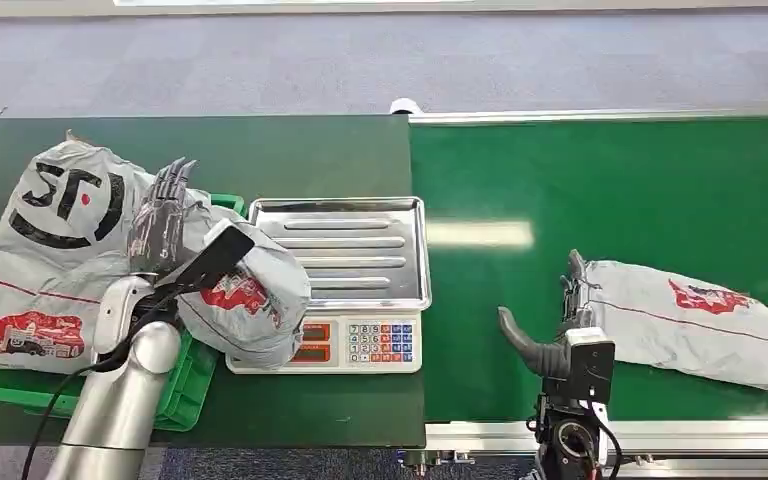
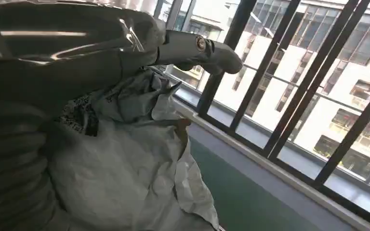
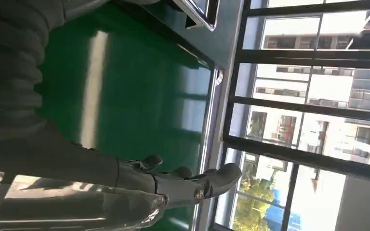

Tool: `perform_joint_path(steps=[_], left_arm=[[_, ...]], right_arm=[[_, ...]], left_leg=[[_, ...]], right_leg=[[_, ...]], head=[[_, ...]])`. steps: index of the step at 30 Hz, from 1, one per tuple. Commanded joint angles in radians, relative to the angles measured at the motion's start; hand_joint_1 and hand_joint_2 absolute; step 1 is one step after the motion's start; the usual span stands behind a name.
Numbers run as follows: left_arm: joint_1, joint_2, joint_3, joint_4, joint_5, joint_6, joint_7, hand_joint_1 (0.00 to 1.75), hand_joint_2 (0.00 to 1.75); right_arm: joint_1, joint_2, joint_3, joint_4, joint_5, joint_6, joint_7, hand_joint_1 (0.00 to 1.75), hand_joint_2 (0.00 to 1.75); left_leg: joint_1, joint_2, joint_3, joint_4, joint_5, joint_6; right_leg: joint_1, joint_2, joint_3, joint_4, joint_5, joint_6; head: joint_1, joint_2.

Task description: Moved the parcel from conveyor to table for the left to box.

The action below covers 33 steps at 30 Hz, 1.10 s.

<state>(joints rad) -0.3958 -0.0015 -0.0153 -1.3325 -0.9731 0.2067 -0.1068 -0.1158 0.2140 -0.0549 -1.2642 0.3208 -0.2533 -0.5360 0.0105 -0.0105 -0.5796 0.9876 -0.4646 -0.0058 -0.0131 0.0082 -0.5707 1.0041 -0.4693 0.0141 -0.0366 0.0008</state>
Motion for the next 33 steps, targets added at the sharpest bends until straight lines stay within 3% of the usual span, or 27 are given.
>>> perform_joint_path(steps=[1,3,4,5,10,12,33], left_arm=[[0.003,-0.006,-0.015,0.009,0.039,-0.045,0.0,0.0,1.75],[-0.001,-0.005,-0.009,0.017,0.049,-0.051,0.001,0.0,1.75],[-0.002,-0.003,-0.005,0.021,0.05,-0.049,0.005,0.12,1.75],[-0.003,-0.002,-0.002,0.025,0.049,-0.047,0.007,1.57,1.75],[-0.007,0.0,0.003,0.035,0.034,-0.039,0.02,1.62,1.75],[-0.009,-0.001,0.005,0.038,0.032,-0.037,0.021,1.75,1.75],[-0.012,-0.003,0.015,0.085,-0.069,-0.069,0.078,1.75,1.75]], right_arm=[[-0.005,0.004,-0.04,-0.003,0.001,0.012,0.004,0.0,1.75],[-0.006,0.004,-0.04,-0.002,0.001,0.013,0.004,0.0,1.75],[-0.005,0.004,-0.04,-0.003,0.002,0.013,0.004,0.0,1.75],[-0.004,0.004,-0.04,-0.004,0.002,0.014,0.005,0.0,1.75],[-0.005,0.004,-0.041,-0.006,0.004,0.014,0.006,0.0,1.75],[-0.006,0.004,-0.041,-0.007,0.004,0.015,0.007,0.0,1.75],[-0.01,0.011,-0.047,-0.009,0.014,0.025,0.017,0.0,1.75]], left_leg=[[0.0,0.0,0.0,0.0,0.0,0.0],[0.0,-0.001,0.0,-0.001,0.0,0.0],[0.0,0.0,0.001,-0.001,0.0,0.0],[0.0,0.0,0.001,-0.001,0.0,0.0],[0.0,0.0,0.0,0.0,0.0,0.0],[0.0,0.0,0.001,-0.001,0.0,0.0],[0.0,0.0,0.001,-0.001,0.0,0.0]], right_leg=[[0.0,-0.001,0.001,0.0,0.0,0.0],[0.0,-0.002,0.001,-0.001,0.0,0.0],[0.001,-0.002,0.001,-0.001,0.0,-0.001],[0.001,-0.002,0.002,-0.002,0.0,-0.001],[0.0,-0.001,0.001,0.0,0.0,0.0],[0.0,-0.001,0.001,-0.001,0.0,0.0],[0.0,-0.001,0.001,-0.001,0.0,-0.001]], head=[[0.0,0.0],[0.0,0.0],[0.0,0.0],[0.0,0.0],[0.0,0.0],[0.0,0.0],[0.0,0.0]])
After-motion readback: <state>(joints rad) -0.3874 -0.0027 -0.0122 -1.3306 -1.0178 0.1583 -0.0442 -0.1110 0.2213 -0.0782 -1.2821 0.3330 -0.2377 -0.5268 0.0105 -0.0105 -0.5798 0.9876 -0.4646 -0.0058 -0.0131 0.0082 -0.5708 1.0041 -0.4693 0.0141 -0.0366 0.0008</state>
